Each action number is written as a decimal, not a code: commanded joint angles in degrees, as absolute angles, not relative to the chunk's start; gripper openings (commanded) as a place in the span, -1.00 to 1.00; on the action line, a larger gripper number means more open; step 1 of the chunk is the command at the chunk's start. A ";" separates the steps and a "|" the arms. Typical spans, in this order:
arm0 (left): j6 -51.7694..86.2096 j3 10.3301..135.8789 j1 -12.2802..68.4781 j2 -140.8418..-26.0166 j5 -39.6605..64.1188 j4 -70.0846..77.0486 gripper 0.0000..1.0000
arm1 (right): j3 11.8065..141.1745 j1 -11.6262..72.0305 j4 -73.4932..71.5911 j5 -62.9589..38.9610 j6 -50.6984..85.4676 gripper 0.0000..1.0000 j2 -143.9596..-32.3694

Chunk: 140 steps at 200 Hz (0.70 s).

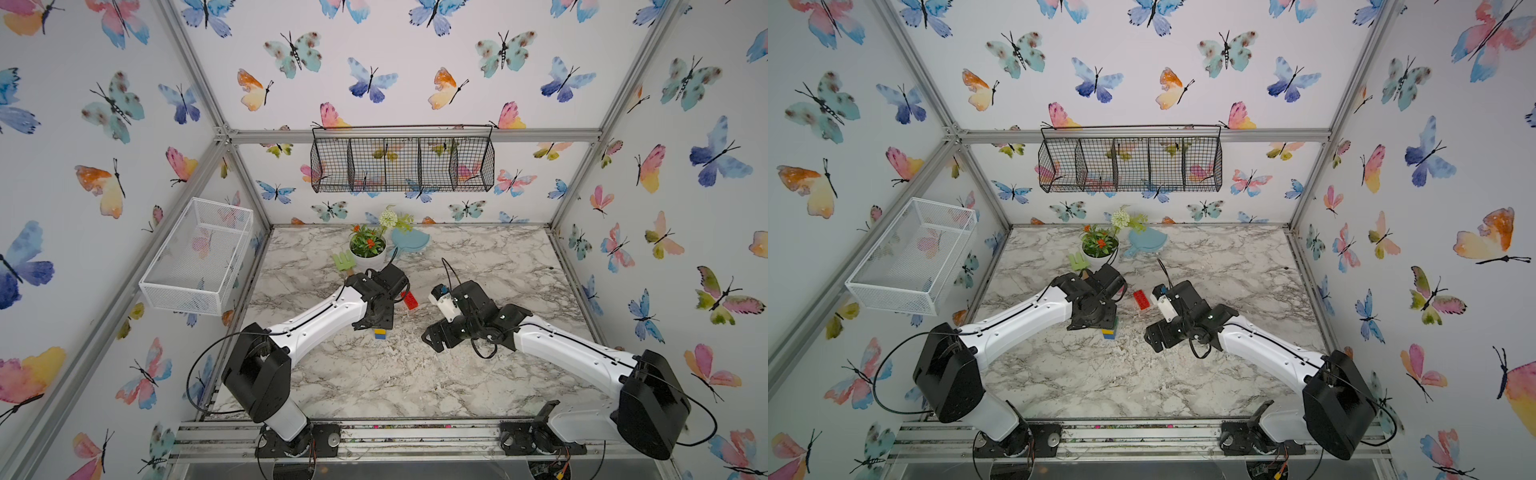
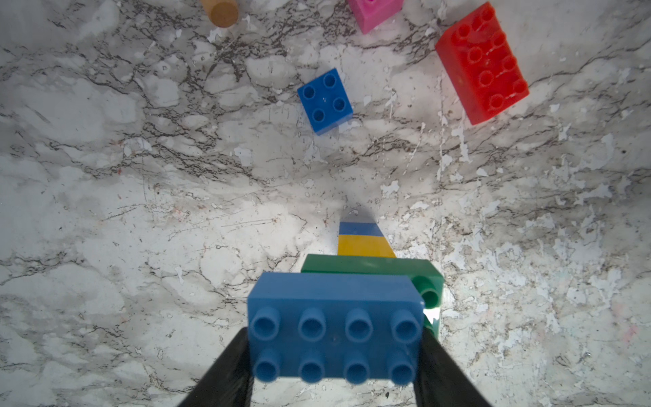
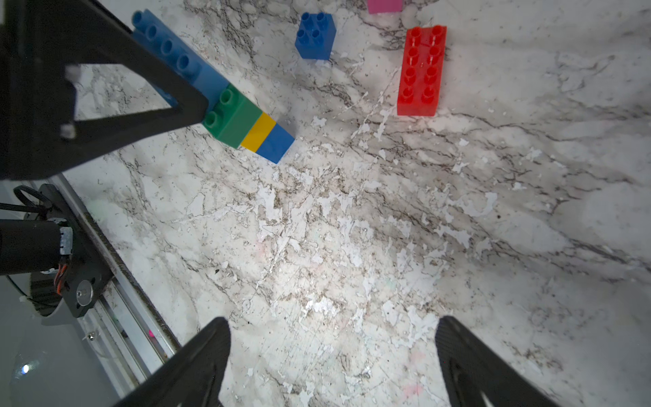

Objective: Assemble a spoon with lego
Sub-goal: Assemble the lego brick with the lego brick.

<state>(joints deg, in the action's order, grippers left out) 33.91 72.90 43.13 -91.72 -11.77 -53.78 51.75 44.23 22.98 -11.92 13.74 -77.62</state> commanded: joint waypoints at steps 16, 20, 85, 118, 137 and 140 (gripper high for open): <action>32.80 66.96 42.32 -95.27 -4.71 -55.55 -0.17 | 52.75 44.03 22.70 -11.70 11.88 0.88 -77.87; 32.70 66.74 42.20 -95.20 -4.49 -55.35 -0.18 | 52.65 44.06 22.68 -11.61 11.87 0.88 -77.87; 31.48 64.04 41.66 -94.37 -2.94 -53.10 -0.18 | 52.93 44.04 23.33 -11.50 11.93 0.88 -78.73; 31.38 65.38 41.58 -93.30 -3.08 -52.95 0.04 | 53.26 44.12 23.86 -11.05 11.95 0.88 -78.75; 31.29 66.89 41.63 -92.91 -2.92 -52.95 0.21 | 53.63 44.04 24.51 -10.79 12.04 0.87 -78.60; 31.29 67.07 41.61 -92.86 -2.94 -53.00 0.23 | 53.71 44.10 24.56 -10.74 12.16 0.87 -78.58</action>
